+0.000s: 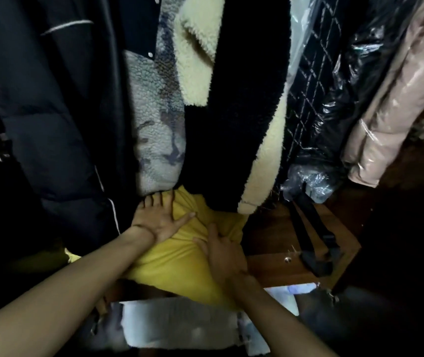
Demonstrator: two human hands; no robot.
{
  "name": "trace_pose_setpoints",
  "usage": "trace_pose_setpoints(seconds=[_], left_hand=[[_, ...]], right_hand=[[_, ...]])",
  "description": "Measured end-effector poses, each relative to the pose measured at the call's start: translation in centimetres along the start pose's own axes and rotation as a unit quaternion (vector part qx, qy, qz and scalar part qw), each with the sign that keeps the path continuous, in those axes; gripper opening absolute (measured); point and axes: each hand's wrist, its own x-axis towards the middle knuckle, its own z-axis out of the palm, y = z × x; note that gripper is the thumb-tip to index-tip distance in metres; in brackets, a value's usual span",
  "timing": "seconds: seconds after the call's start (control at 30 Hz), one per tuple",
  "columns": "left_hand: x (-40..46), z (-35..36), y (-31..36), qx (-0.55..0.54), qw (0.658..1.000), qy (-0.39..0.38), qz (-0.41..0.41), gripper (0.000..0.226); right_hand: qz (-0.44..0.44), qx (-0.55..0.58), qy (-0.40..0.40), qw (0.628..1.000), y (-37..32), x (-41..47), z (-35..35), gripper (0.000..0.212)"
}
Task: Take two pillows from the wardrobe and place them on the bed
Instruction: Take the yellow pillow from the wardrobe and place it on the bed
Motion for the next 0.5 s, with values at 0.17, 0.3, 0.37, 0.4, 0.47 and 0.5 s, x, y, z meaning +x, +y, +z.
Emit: trace_pose_setpoints(seconds=[0.17,0.3,0.37,0.4,0.47,0.5], left_hand=[[-3.4,1.3,2.3,-0.025,1.0,0.004,0.006,0.11],[-4.2,2.2,2.0,-0.059,0.997,0.005,-0.052,0.108],[-4.8,3.2,2.0,-0.059,0.995,-0.01,-0.075,0.118],[-5.1,3.8,2.1,-0.054,0.995,-0.017,-0.081,0.123],[-5.4,5.2,2.3,-0.035,0.996,-0.013,-0.08,0.126],[-5.4,5.7,2.4,-0.026,0.997,-0.003,-0.073,0.124]], right_hand=[[0.048,0.033,-0.019,0.998,0.5,-5.3,-3.4,0.065],[0.071,0.029,-0.03,0.997,-1.3,-6.2,-4.1,0.081],[0.056,0.004,0.017,0.998,-1.4,-5.3,-4.3,0.075],[0.031,-0.012,0.05,0.998,-1.2,-4.4,-4.3,0.067],[-0.004,-0.036,0.067,0.997,-0.1,-2.1,-3.5,0.063],[-0.006,-0.054,0.048,0.997,0.6,-0.9,-2.9,0.068]])
